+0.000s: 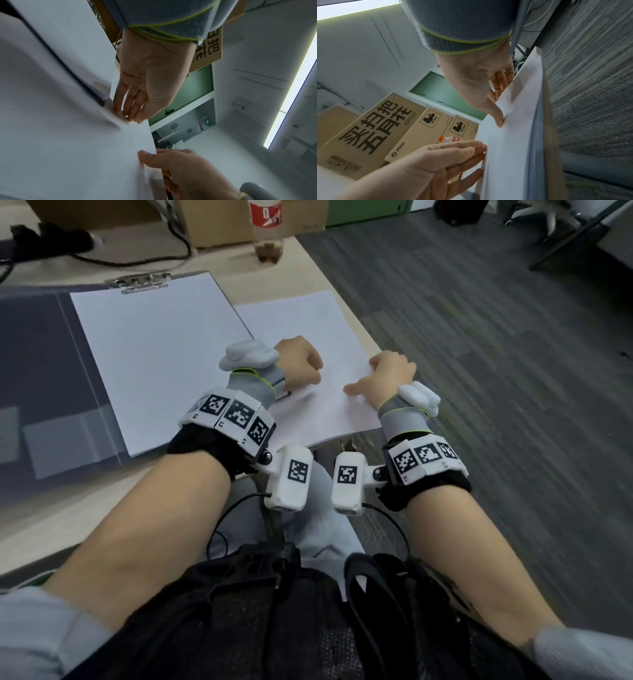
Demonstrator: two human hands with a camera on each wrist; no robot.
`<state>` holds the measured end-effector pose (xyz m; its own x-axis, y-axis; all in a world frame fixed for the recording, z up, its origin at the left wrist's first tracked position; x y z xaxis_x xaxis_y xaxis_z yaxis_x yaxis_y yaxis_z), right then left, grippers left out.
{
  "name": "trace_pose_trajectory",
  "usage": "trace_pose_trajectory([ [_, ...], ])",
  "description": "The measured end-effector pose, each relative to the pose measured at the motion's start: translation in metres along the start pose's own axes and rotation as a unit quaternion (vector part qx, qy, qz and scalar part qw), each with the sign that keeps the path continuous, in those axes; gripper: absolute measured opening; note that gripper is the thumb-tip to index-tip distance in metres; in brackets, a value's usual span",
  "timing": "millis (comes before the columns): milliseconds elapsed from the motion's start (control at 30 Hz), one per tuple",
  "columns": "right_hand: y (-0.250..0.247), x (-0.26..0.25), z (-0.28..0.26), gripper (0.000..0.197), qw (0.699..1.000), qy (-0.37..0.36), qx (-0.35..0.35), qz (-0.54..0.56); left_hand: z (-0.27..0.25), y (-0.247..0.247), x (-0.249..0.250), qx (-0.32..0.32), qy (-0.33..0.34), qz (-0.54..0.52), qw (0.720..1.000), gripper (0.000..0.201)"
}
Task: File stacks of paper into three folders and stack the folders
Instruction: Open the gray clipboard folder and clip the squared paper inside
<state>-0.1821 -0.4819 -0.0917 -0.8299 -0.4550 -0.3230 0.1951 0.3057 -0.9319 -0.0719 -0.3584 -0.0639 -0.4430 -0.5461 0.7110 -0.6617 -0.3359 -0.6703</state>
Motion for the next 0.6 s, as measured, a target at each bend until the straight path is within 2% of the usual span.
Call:
trace_pose_trajectory([
  [133, -0.017, -0.004, -0.002, 0.032, 0.996, -0.028, 0.065, 0.057, 0.006, 0.000, -0.002, 0.006, -0.006, -0.003, 1.000, 0.031],
  [233, -0.024, -0.012, -0.009, 0.019, 0.983, -0.075, 0.076, 0.147, 0.011, -0.001, -0.004, 0.020, -0.004, -0.016, 1.000, 0.021],
  [300, -0.027, -0.016, -0.013, 0.011, 0.975, -0.094, 0.078, 0.186, 0.015, -0.001, -0.008, 0.034, -0.004, -0.068, 0.997, 0.020],
  [333, -0.028, -0.016, -0.013, 0.011, 0.970, -0.099, 0.074, 0.207, 0.018, 0.001, -0.012, 0.034, -0.013, -0.120, 0.992, 0.029],
  [433, -0.020, -0.014, -0.012, 0.018, 0.955, -0.101, 0.035, 0.276, 0.022, 0.011, -0.019, 0.028, -0.039, -0.279, 0.959, 0.048],
  [567, -0.006, -0.016, -0.019, 0.022, 0.909, -0.103, -0.055, 0.399, 0.027, 0.017, -0.014, 0.026, -0.052, -0.355, 0.933, 0.036],
  [600, -0.003, -0.017, -0.020, 0.024, 0.906, -0.097, -0.072, 0.406, 0.028, 0.018, -0.013, 0.023, -0.054, -0.364, 0.929, 0.034],
])
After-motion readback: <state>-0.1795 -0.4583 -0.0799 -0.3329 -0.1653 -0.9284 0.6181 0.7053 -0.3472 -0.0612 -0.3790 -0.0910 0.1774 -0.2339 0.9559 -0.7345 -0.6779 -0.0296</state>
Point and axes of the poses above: each hand's wrist, its own z-axis towards the middle knuckle, its own y-axis out of the palm, x = y × z, the point moved 10 cm from there along z, towards the middle knuckle, and after that the axes turned 10 degrees about -z, right-handed, at the moved point
